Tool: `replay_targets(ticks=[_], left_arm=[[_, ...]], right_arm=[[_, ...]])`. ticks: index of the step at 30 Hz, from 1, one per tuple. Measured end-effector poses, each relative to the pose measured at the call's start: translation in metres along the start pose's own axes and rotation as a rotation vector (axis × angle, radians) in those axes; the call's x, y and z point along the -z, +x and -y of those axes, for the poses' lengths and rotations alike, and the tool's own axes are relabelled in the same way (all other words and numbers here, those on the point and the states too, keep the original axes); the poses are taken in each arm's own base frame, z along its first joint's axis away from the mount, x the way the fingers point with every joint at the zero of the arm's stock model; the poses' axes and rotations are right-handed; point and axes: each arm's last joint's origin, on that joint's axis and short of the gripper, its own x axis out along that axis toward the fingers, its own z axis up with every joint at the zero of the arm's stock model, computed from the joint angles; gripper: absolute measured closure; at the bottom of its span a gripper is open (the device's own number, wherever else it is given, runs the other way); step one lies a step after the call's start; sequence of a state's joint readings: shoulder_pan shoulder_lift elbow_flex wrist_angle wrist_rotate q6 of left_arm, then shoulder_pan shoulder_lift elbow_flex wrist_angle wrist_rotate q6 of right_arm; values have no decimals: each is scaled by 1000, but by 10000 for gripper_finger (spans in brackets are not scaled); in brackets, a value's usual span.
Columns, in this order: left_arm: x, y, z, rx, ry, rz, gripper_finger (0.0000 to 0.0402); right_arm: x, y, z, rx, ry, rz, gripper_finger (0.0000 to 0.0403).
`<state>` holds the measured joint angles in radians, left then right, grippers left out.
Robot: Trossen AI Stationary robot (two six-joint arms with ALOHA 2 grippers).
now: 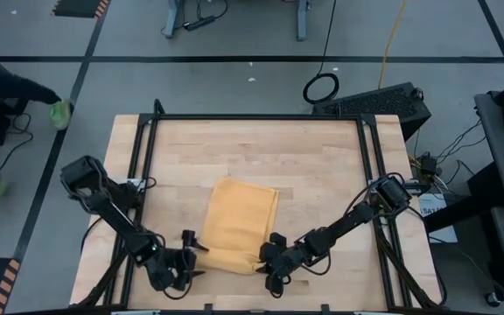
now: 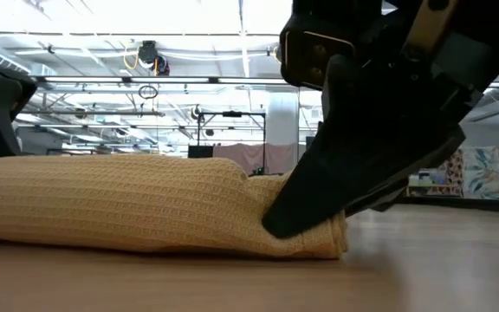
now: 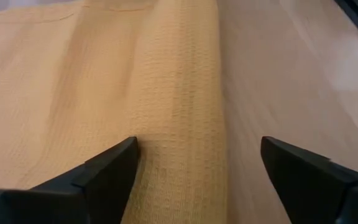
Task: Roll towel
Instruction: Roll the yellow towel
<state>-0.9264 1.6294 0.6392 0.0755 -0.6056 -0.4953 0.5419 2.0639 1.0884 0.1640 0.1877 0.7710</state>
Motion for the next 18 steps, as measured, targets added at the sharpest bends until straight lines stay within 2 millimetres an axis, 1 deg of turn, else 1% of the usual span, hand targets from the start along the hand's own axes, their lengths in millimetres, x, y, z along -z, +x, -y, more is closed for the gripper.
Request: replay_targets(ticks=[6, 8, 10, 12, 14, 18], left_arm=[[7, 7, -5, -63, -81, -37, 59], [7, 10, -6, -48, -96, -57, 70], [6, 12, -8, -27, -120, -76, 93], [6, 14, -11, -19, -150, -91, 130], [4, 16, -13, -4, -167, -100, 179], [-1, 19, -14, 34, -191, -121, 301]], right_arm=[[-7, -7, 0, -30, -24, -15, 341], [-10, -10, 0, -32, -30, -13, 337], [-11, -12, 0, -33, -36, -13, 335], [-12, -13, 0, -34, -42, -10, 334], [-12, -13, 0, -34, -51, -9, 333], [-12, -14, 0, -27, -59, -10, 315]])
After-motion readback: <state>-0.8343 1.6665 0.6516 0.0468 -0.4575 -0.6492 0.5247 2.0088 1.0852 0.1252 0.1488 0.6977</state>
